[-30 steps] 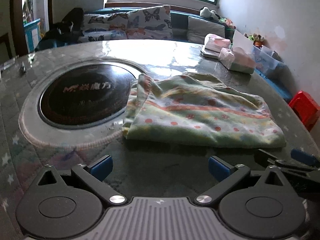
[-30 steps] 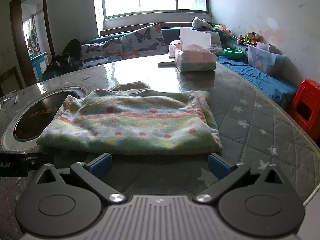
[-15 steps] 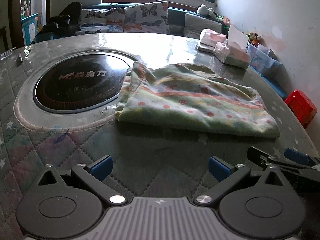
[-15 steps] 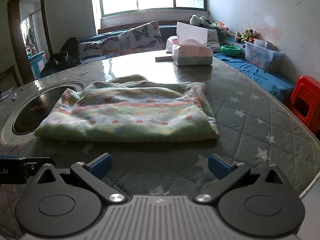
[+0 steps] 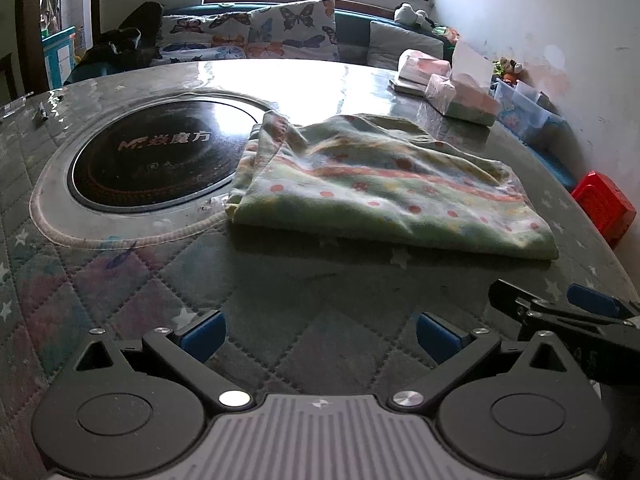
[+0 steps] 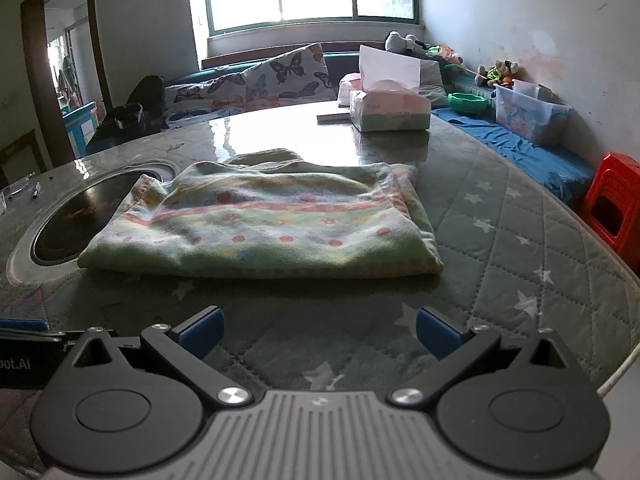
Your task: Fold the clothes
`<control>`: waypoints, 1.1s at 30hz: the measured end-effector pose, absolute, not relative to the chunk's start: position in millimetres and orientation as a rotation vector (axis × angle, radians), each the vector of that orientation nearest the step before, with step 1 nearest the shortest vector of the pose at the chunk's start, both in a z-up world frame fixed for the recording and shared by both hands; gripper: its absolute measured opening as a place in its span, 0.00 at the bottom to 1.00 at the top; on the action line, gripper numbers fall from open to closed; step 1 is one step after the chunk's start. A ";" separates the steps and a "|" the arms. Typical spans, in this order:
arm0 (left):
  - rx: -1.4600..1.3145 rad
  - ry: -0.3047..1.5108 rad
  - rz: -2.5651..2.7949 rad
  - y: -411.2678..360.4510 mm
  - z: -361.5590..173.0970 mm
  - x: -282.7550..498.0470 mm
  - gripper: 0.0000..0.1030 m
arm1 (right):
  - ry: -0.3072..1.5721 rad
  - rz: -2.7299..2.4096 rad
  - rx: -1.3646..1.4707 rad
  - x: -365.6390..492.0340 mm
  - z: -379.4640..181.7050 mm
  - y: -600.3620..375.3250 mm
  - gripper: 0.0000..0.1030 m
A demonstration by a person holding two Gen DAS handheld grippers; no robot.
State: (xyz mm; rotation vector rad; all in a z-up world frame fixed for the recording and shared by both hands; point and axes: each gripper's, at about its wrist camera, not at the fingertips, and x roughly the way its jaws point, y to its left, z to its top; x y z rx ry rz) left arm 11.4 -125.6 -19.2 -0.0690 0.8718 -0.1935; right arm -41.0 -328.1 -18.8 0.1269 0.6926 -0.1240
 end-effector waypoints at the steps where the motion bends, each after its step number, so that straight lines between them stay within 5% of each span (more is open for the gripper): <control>1: -0.069 0.871 -0.193 -125.8 -19.0 10.7 1.00 | 0.692 -0.123 0.128 -41.6 -18.7 -328.3 1.00; 33: -0.054 0.848 -0.190 -123.5 -9.7 -9.4 1.00 | 0.669 -0.099 0.115 -53.4 -6.7 -320.8 1.00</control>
